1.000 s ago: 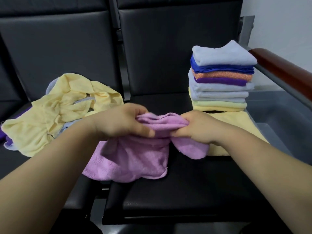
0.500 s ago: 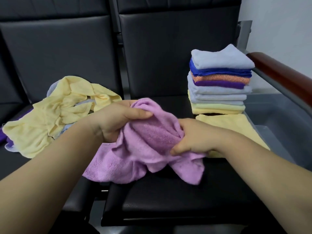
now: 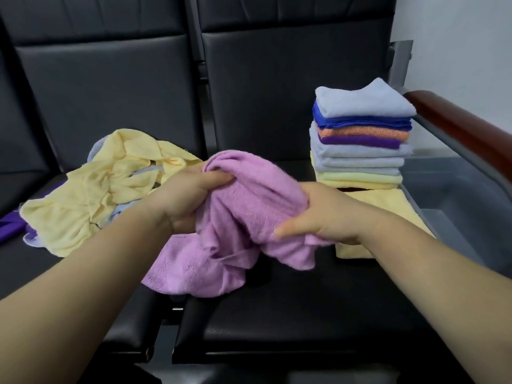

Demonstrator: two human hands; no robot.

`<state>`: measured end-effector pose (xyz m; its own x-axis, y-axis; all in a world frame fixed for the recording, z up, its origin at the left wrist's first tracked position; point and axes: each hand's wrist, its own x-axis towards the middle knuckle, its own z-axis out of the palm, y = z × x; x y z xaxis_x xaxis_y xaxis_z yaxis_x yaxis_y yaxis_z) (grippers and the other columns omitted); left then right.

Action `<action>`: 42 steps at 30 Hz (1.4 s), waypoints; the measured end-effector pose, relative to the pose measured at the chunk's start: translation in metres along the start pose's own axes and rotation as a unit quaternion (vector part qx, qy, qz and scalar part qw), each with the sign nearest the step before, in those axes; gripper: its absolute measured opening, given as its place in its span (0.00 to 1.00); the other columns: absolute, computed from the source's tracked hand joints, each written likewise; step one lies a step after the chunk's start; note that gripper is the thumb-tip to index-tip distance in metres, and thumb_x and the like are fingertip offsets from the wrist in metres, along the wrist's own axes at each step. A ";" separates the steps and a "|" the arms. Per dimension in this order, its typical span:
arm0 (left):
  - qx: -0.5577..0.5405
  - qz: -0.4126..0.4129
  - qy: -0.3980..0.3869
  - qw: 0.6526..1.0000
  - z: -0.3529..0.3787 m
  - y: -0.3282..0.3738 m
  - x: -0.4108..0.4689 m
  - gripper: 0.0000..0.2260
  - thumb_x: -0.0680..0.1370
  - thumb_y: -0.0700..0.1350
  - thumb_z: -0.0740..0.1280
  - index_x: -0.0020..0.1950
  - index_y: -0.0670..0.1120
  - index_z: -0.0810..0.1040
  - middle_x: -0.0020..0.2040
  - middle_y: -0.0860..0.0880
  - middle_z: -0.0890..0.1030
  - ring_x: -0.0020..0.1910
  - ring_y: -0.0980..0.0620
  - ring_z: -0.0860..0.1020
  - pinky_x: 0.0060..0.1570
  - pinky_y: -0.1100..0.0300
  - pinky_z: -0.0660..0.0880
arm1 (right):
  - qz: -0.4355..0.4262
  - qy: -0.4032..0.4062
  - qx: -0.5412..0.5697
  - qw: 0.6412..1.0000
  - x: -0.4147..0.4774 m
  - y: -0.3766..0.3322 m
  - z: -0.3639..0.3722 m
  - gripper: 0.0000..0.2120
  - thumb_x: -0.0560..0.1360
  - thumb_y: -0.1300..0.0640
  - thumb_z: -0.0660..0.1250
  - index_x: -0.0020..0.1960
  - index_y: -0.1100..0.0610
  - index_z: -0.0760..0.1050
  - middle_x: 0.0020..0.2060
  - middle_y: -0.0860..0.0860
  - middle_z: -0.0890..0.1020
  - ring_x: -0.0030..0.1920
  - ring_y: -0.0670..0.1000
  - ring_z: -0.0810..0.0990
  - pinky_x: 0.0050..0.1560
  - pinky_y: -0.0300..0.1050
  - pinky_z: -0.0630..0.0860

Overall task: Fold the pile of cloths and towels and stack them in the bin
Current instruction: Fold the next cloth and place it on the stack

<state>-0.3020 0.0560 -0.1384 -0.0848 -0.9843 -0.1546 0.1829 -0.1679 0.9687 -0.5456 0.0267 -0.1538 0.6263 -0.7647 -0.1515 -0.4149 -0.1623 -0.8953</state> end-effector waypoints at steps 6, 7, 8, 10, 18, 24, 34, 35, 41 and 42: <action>0.555 -0.029 -0.118 0.823 -0.003 0.011 -0.023 0.11 0.67 0.46 0.82 0.42 0.50 0.82 0.39 0.50 0.85 0.39 0.54 0.81 0.44 0.56 0.79 | 0.046 0.077 -0.236 0.968 -0.003 -0.010 0.004 0.07 0.74 0.58 0.69 0.39 0.58 0.77 0.24 0.52 0.79 0.24 0.50 0.75 0.33 0.43 0.72; 0.618 -0.035 -0.087 0.781 -0.002 0.012 -0.026 0.11 0.68 0.49 0.81 0.38 0.51 0.80 0.33 0.53 0.81 0.34 0.54 0.78 0.39 0.59 0.77 | 0.038 0.103 -0.203 0.973 -0.008 -0.015 0.002 0.08 0.75 0.57 0.70 0.40 0.60 0.78 0.24 0.51 0.79 0.25 0.49 0.75 0.33 0.42 0.72; 0.635 -0.024 -0.050 0.770 -0.001 0.014 -0.025 0.10 0.70 0.50 0.79 0.38 0.50 0.79 0.32 0.55 0.79 0.33 0.54 0.76 0.37 0.60 0.75 | 0.025 0.121 -0.156 0.980 -0.011 -0.018 0.000 0.07 0.76 0.58 0.71 0.41 0.60 0.79 0.26 0.50 0.81 0.26 0.46 0.76 0.33 0.41 0.73; 0.541 0.010 0.001 0.841 -0.006 0.026 -0.029 0.03 0.76 0.45 0.75 0.45 0.48 0.83 0.37 0.54 0.83 0.38 0.54 0.80 0.41 0.63 0.78 | 0.004 0.110 -0.030 0.993 -0.022 -0.030 -0.003 0.05 0.77 0.60 0.71 0.46 0.62 0.81 0.32 0.55 0.86 0.29 0.49 0.80 0.34 0.37 0.75; 0.063 0.105 -0.059 0.991 0.010 0.108 -0.051 0.17 0.74 0.35 0.68 0.63 0.41 0.79 0.56 0.40 0.84 0.55 0.43 0.83 0.54 0.52 0.82 | -0.043 0.068 -0.072 0.994 -0.046 -0.106 -0.031 0.18 0.72 0.59 0.79 0.59 0.51 0.78 0.44 0.60 0.86 0.31 0.62 0.82 0.32 0.49 0.82; 0.573 0.099 -0.019 0.813 0.033 0.164 -0.072 0.08 0.71 0.40 0.79 0.45 0.48 0.82 0.38 0.52 0.83 0.36 0.53 0.80 0.37 0.63 0.76 | -0.012 0.146 -0.227 0.963 -0.057 -0.174 -0.059 0.08 0.71 0.58 0.72 0.38 0.59 0.75 0.27 0.59 0.76 0.27 0.57 0.77 0.32 0.47 0.75; 0.170 0.143 -0.027 0.975 0.030 0.207 -0.076 0.09 0.80 0.34 0.66 0.57 0.41 0.82 0.53 0.40 0.84 0.49 0.46 0.83 0.54 0.52 0.80 | -0.049 0.018 -0.024 0.998 -0.076 -0.191 -0.071 0.08 0.73 0.65 0.77 0.50 0.66 0.80 0.31 0.64 0.79 0.27 0.57 0.76 0.36 0.49 0.75; 0.174 0.148 -0.026 0.973 0.032 0.206 -0.077 0.10 0.80 0.34 0.67 0.59 0.40 0.82 0.55 0.38 0.84 0.52 0.44 0.82 0.58 0.50 0.79 | -0.023 0.019 -0.067 0.997 -0.077 -0.191 -0.072 0.12 0.72 0.64 0.78 0.53 0.63 0.80 0.33 0.64 0.79 0.28 0.57 0.75 0.34 0.49 0.74; 0.429 0.157 -0.049 0.888 0.036 0.196 -0.084 0.14 0.71 0.36 0.78 0.55 0.45 0.84 0.51 0.49 0.87 0.51 0.50 0.85 0.53 0.56 0.81 | 0.021 0.178 -0.217 0.960 -0.071 -0.195 -0.084 0.13 0.72 0.53 0.75 0.41 0.63 0.80 0.31 0.56 0.82 0.32 0.55 0.79 0.39 0.47 0.77; 0.522 0.136 -0.032 0.842 0.034 0.196 -0.083 0.12 0.70 0.39 0.79 0.50 0.48 0.84 0.44 0.54 0.87 0.44 0.53 0.84 0.46 0.60 0.80 | 0.006 0.190 -0.179 0.965 -0.069 -0.195 -0.085 0.13 0.73 0.54 0.75 0.42 0.64 0.82 0.31 0.56 0.83 0.33 0.55 0.81 0.43 0.48 0.79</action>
<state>-0.2927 0.1064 0.0709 -0.2379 -0.9681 0.0780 -0.7526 0.2346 0.6153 -0.5642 0.0577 0.0669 0.3606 -0.9305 0.0638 -0.6650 -0.3044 -0.6820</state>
